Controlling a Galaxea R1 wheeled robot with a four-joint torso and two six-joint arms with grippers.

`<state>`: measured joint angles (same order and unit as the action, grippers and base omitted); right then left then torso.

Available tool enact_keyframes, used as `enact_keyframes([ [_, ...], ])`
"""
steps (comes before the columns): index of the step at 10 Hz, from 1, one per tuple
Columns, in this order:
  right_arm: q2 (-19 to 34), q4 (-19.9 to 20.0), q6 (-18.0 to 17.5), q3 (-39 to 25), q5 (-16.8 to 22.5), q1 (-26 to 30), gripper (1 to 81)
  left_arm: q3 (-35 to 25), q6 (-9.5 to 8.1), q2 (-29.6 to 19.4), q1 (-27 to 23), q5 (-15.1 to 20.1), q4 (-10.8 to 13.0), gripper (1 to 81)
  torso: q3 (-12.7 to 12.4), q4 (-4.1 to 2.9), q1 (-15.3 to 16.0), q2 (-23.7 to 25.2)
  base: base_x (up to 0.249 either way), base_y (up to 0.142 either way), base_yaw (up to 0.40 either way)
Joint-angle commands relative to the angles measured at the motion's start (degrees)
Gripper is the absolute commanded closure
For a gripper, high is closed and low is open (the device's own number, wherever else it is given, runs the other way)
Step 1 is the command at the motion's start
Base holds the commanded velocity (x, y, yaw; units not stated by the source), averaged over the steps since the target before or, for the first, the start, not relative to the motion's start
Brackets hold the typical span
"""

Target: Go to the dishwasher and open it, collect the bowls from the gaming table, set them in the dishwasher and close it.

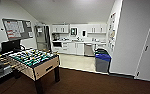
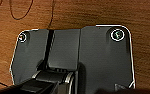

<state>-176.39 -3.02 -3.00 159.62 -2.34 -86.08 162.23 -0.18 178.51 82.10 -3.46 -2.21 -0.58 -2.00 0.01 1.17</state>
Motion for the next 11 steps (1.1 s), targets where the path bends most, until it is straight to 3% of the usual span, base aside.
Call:
enact_keyframes([
  [1, -0.2, -0.1, -0.1, -0.4, 2.6, 3.1, 1.0, -0.1, 0.18, 0.5, -3.7, 2.4, -0.2, 1.0, 0.0, -0.02, 0.0, 0.0, 0.000, 0.000, 0.000],
  [11, -0.2, -0.6, 0.4, -0.8, 2.5, 2.8, 1.0, -0.2, 0.18, 0.5, -3.7, 2.4, -0.3, 1.0, 0.0, -0.02, 0.0, 0.0, 0.116, 0.000, 0.000],
])
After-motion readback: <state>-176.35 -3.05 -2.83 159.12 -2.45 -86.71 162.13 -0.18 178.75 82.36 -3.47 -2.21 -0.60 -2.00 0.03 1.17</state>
